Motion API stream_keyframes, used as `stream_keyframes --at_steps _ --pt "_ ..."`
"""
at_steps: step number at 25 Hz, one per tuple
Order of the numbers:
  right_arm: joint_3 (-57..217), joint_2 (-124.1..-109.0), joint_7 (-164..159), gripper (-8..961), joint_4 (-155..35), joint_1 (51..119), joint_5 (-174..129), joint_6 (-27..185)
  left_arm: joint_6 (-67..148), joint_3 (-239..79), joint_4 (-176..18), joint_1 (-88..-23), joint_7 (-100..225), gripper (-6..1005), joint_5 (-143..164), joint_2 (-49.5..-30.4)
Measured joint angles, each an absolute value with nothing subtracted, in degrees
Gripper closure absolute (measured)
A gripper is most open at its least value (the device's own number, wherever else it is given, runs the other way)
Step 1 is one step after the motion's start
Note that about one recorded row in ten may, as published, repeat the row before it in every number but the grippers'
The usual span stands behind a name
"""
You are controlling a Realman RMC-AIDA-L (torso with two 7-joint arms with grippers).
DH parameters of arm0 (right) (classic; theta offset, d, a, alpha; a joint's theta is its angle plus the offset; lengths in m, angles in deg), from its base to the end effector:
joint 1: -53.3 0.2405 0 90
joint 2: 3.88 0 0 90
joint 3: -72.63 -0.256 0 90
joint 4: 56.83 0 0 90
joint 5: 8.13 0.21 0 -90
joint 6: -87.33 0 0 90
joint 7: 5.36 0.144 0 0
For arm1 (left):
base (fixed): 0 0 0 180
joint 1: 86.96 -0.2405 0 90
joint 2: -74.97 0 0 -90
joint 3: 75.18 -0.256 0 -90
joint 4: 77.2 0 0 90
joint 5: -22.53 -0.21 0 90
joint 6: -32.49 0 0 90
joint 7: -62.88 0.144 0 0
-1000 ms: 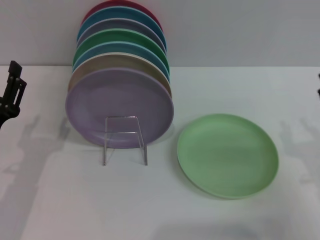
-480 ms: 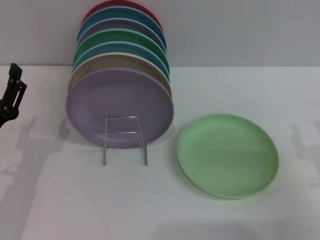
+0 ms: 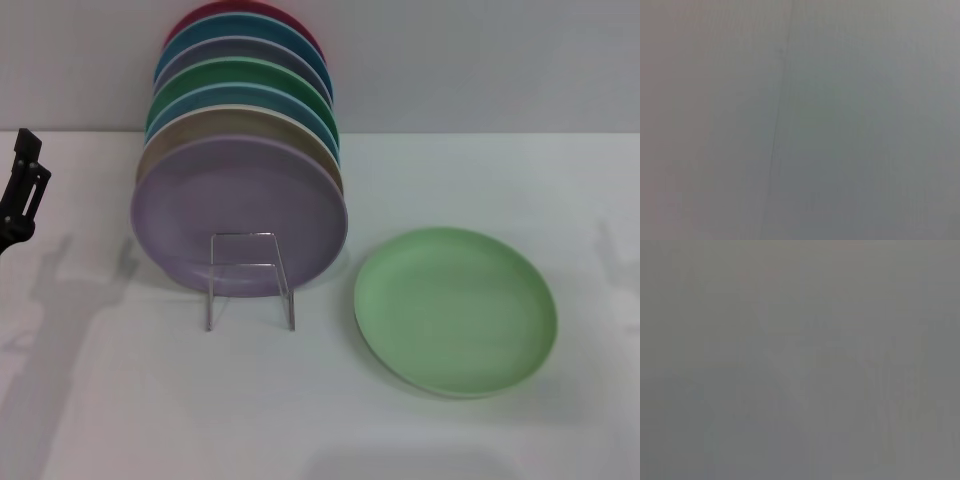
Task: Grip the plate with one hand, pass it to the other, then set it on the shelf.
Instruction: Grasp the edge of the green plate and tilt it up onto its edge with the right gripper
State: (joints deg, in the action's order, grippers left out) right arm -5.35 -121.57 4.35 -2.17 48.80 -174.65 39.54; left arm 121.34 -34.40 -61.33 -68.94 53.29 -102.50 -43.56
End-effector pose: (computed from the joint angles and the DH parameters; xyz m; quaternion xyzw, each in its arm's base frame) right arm 0.3135 0.2849 0.0427 -0.6389 0.2445 0.3366 0.6471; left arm -0.2983 0.2855 0.0073 -0.6264 -0.1590 -0.4503 0.6160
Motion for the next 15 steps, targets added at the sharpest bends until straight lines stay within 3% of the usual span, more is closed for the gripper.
stream_keyframes --at_steps 8,15 --pt "-6.84 -120.76 1.42 320 22.11 45.44 -175.38 71.01 121.35 -34.4 -60.99 -68.95 53.19 194 -102.41 -43.69" --pt "-10.52 -122.03 -2.74 318 40.2 47.0 -175.38 105.65 121.85 -34.38 -60.94 -69.39 52.76 194 -102.16 -43.68"
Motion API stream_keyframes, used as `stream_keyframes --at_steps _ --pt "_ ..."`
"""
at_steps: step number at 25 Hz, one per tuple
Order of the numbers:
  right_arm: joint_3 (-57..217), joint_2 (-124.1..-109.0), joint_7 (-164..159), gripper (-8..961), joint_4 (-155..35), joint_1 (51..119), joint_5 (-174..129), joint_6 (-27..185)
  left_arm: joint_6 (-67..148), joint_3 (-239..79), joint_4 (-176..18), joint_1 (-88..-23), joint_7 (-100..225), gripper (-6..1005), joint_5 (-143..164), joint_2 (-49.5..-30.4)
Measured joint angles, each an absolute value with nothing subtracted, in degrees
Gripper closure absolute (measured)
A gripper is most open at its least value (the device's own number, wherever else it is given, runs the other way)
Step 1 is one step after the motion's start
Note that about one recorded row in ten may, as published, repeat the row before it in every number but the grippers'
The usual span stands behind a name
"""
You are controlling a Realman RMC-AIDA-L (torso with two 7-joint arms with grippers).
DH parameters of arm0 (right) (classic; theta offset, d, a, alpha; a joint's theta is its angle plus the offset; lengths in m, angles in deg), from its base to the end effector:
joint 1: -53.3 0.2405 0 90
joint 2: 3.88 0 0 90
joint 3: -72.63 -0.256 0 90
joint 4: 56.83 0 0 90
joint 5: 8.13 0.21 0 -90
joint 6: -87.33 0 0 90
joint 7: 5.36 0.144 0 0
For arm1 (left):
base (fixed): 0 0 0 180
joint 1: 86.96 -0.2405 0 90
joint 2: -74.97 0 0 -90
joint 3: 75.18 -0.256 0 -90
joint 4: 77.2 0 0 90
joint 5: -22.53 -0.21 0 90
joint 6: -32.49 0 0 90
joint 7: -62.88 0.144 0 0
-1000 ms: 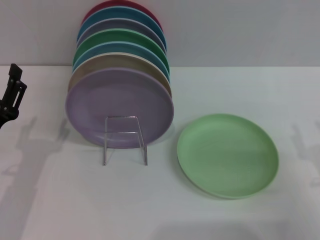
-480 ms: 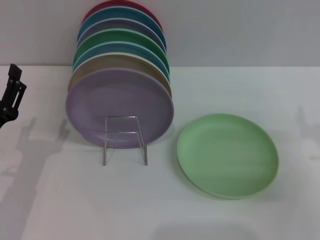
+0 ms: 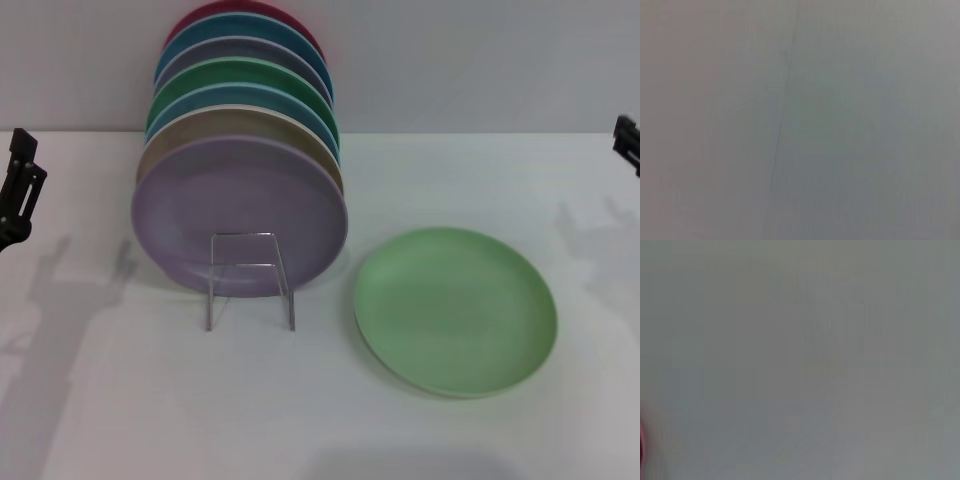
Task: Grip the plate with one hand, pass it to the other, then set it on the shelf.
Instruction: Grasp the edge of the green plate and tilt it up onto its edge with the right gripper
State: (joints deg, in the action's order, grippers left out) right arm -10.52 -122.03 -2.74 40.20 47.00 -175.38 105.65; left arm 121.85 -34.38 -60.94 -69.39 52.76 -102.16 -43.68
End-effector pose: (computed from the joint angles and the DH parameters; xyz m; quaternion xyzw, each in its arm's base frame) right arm 0.2393 0.3215 0.0736 -0.7083 0.3529 0.1638 0.5890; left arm -0.2983 0.2830 0.0076 -0.6200 -0.1635 -0.4570 0.6164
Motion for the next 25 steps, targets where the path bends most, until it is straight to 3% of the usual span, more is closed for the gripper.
stream_keyframes --at_steps 2,9,19,25 --pt "-13.62 -122.57 -3.8 319 45.19 50.31 -175.38 121.29 121.96 -34.27 -60.93 -69.71 52.72 194 -102.16 -43.61" --pt "-19.79 -122.14 -5.63 324 50.36 59.62 -175.36 147.35 123.55 -34.06 -61.14 -70.17 52.69 194 -102.18 -43.58" --pt "-32.0 -122.45 -16.35 324 39.35 72.45 -166.97 162.52 125.37 -34.05 -61.03 -70.51 52.6 194 -102.3 -43.5" --pt "-34.18 -122.3 -19.04 324 34.75 75.62 -165.28 164.56 125.39 -34.04 -61.25 -70.54 52.59 195 -102.25 -43.46"
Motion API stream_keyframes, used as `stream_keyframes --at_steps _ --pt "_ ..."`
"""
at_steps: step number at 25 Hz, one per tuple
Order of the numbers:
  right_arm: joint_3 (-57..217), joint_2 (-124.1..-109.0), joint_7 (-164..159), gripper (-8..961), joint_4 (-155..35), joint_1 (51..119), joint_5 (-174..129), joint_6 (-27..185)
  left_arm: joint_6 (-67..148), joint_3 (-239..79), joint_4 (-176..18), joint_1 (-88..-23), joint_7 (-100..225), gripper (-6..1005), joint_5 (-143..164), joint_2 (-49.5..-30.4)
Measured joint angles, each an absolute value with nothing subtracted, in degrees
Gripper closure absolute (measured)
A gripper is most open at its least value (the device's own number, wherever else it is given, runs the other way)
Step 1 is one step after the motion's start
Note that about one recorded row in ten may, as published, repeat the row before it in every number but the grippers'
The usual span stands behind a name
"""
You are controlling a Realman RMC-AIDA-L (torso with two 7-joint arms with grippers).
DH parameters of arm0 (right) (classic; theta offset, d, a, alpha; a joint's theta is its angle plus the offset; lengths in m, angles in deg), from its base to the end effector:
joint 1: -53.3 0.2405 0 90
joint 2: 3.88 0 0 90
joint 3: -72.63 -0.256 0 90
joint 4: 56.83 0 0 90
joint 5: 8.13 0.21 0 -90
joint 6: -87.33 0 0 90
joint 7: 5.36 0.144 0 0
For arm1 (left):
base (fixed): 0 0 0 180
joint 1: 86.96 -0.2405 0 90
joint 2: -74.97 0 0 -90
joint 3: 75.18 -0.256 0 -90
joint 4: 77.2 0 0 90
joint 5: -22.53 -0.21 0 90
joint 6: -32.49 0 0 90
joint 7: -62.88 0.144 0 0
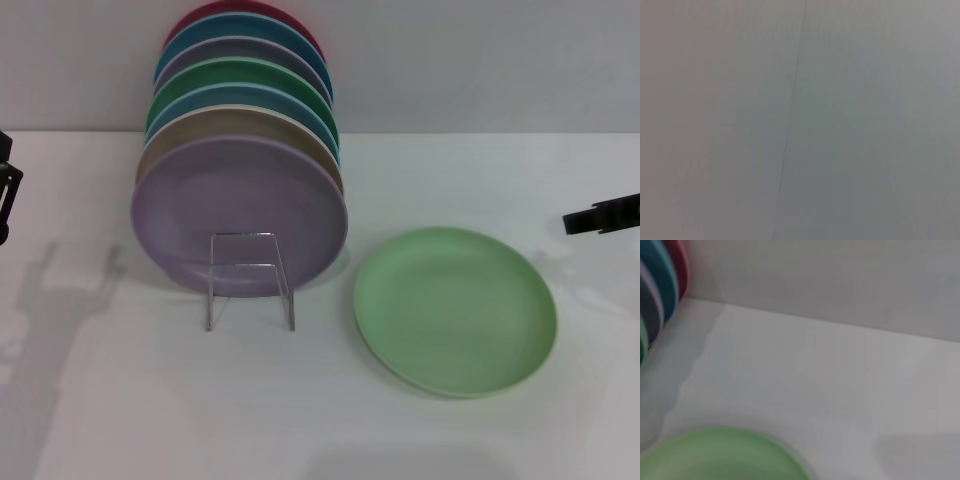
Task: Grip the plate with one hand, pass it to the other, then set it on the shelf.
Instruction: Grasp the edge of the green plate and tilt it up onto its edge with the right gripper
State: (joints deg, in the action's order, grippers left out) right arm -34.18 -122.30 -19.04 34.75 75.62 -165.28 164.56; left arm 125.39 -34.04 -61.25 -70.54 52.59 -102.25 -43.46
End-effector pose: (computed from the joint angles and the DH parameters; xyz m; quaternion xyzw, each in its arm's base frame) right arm 0.2212 0.3617 0.0767 -0.7870 0.4703 -0.0606 0.3947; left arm -0.3004 0.2736 0.0158 -0.6074 -0.1474 -0.4679 0.6249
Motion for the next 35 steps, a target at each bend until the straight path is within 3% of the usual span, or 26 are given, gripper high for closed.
stream_keyframes --at_steps 14,35 --pt "-38.05 -120.94 -20.43 323 19.91 83.45 -162.98 168.01 125.38 -34.05 -61.25 -70.95 52.6 195 -102.18 -43.59" --pt "-41.99 -121.4 -24.24 324 7.45 87.21 -160.23 163.18 125.06 -34.05 -61.47 -70.46 52.6 195 -102.18 -43.59"
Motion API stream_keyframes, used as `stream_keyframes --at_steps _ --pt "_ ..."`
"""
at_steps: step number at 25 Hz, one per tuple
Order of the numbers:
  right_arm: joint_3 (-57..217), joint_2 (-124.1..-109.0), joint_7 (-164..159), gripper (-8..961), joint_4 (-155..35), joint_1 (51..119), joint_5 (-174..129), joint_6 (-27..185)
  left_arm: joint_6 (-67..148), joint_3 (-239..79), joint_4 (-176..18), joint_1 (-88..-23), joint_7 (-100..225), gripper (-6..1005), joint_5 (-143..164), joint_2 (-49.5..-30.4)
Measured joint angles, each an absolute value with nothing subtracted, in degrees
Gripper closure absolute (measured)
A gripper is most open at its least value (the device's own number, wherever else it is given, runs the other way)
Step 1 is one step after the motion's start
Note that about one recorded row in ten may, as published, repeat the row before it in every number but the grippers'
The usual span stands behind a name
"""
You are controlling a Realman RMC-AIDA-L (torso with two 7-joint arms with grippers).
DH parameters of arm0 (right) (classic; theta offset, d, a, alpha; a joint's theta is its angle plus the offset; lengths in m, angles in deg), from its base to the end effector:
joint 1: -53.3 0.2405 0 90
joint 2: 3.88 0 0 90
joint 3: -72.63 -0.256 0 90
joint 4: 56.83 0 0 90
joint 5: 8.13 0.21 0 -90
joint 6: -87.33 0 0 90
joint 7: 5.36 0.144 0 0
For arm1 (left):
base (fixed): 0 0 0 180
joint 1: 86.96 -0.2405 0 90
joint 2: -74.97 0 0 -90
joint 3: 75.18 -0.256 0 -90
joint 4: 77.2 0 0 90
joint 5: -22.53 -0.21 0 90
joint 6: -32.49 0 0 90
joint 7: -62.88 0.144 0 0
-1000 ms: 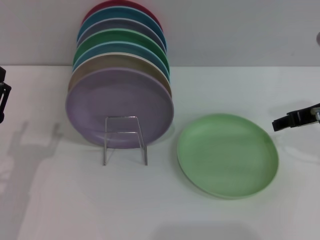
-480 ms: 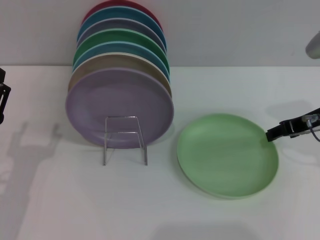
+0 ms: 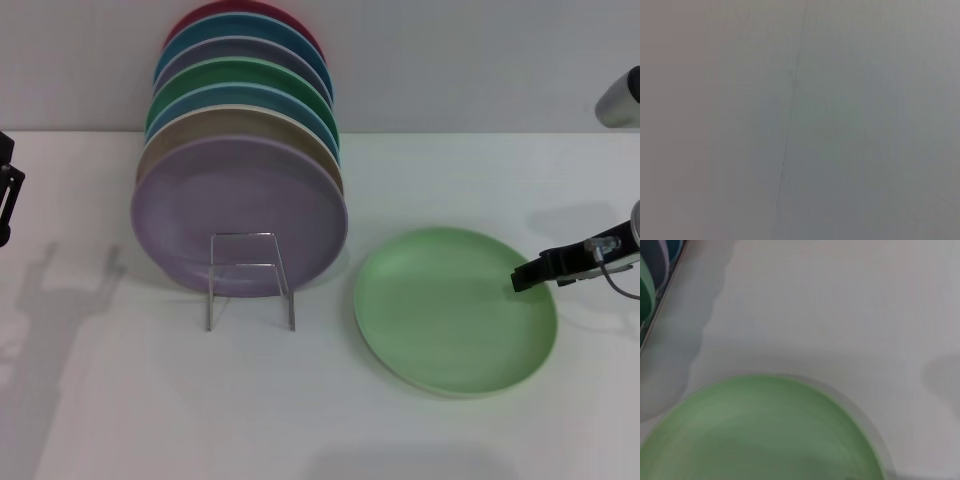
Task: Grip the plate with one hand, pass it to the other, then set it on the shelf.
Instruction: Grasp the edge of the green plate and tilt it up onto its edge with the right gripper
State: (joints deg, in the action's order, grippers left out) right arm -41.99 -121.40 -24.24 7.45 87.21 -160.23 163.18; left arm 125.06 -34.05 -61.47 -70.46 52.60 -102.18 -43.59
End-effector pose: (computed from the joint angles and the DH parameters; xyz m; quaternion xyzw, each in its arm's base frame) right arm 0.2525 0.3858 0.0308 -0.7834 0.5478 -0.0804 0.2824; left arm -0.3009 0.2740 0.0147 -0.6085 -0.1497 -0.4654 0.6251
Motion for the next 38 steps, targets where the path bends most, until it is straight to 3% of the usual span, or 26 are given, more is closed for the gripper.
stream_keyframes --at_steps 9,14,27,32,38 --pt "-42.01 -121.2 -24.77 328 4.78 87.99 -160.22 162.18 125.03 -34.05 -61.25 -70.35 52.6 195 -102.18 -43.59" --pt "-42.07 -121.01 -24.99 476 3.61 88.28 -160.27 161.61 125.22 -34.05 -61.12 -70.35 52.6 195 -102.18 -43.59" --pt "-42.4 -120.87 -25.64 531 0.77 89.54 -160.55 161.05 125.3 -34.05 -61.1 -70.35 52.6 195 -102.18 -43.59" --pt "-42.48 -120.86 -25.66 715 0.68 89.54 -160.61 161.16 125.3 -34.05 -61.2 -70.35 52.6 195 -102.18 -43.53" --pt "-42.48 -120.86 -25.66 712 0.62 89.52 -160.62 161.27 125.3 -33.96 -61.29 -70.35 52.6 195 -102.18 -43.5"
